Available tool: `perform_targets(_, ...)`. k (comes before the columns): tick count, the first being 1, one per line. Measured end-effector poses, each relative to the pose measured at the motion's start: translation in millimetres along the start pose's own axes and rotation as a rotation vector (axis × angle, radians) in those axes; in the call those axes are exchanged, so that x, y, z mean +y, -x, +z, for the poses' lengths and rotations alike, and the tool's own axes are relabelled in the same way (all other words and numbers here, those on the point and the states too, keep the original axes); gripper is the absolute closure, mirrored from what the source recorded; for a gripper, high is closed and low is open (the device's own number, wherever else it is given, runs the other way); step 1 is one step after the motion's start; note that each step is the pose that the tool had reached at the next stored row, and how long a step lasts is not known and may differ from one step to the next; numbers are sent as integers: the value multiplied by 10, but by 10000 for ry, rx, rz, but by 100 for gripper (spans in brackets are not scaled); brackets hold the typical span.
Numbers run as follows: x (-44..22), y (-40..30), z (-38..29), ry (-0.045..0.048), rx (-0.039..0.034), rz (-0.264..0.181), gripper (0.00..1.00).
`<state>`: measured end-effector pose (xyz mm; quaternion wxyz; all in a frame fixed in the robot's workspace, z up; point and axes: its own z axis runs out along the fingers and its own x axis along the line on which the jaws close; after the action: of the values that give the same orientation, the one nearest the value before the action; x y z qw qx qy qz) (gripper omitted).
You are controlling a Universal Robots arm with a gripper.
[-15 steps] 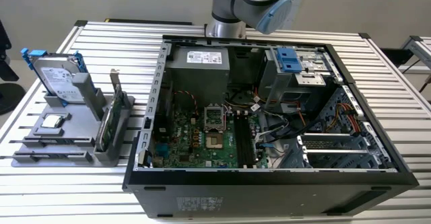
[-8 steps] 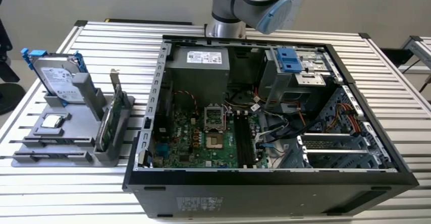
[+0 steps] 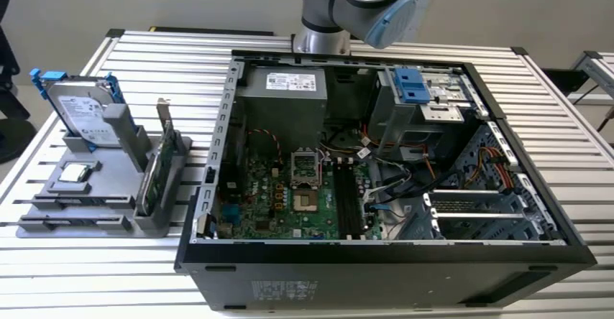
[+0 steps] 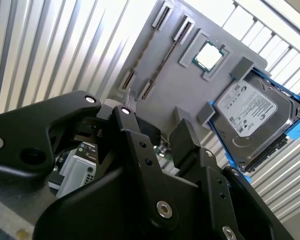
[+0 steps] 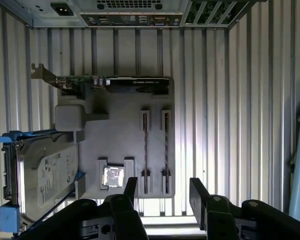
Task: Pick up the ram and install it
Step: 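Pick up the ram and move it above insertion slot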
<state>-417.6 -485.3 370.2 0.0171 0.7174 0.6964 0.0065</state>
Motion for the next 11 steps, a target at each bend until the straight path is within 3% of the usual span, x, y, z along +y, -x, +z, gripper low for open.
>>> perform_targets(11, -3, -1, 60, -18, 0, 0, 0)
